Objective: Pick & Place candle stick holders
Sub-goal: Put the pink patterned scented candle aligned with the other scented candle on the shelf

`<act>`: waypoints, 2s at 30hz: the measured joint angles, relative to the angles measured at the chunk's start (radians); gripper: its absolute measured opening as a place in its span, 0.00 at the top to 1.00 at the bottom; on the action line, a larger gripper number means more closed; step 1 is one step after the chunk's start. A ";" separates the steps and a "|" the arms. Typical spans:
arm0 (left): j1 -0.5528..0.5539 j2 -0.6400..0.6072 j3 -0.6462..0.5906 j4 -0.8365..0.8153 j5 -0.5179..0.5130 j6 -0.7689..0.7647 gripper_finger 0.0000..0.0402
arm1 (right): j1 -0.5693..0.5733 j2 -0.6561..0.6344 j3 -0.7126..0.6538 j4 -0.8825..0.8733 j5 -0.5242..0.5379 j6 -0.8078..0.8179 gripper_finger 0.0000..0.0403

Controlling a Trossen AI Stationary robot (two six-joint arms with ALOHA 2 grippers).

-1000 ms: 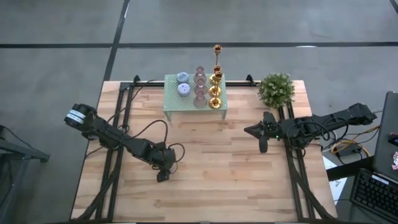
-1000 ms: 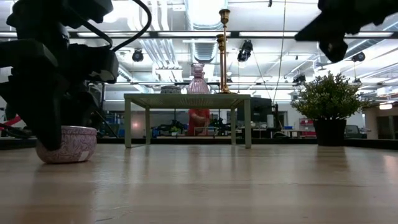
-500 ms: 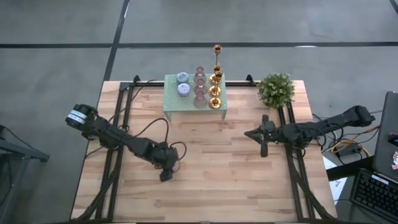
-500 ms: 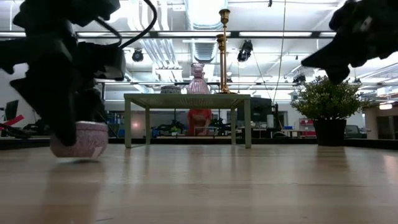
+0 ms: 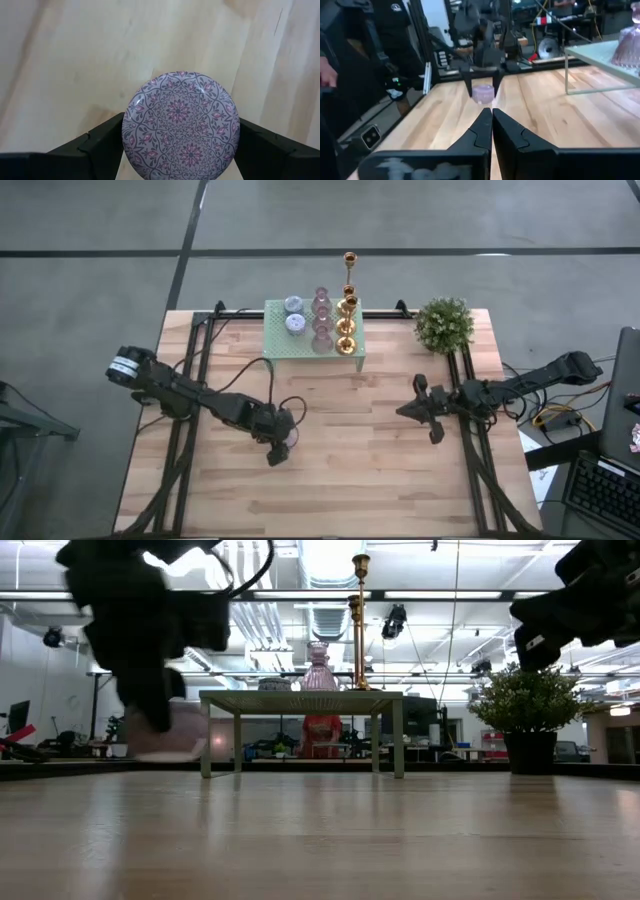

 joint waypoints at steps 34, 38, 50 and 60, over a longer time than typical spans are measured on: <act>0.702 0.032 0.579 -0.555 -0.057 0.229 0.23 | 0.000 0.002 0.000 -0.004 -0.001 -0.001 0.98; 0.719 0.085 0.597 -0.547 -0.051 0.246 0.23 | 0.000 0.002 0.000 -0.004 0.000 -0.004 0.98; 0.725 0.164 0.629 -0.533 -0.047 0.270 0.22 | 0.000 0.002 0.000 -0.005 0.000 -0.004 0.98; 0.725 0.158 0.628 -0.520 -0.055 0.262 0.12 | 0.000 0.002 0.000 -0.012 0.000 -0.008 0.98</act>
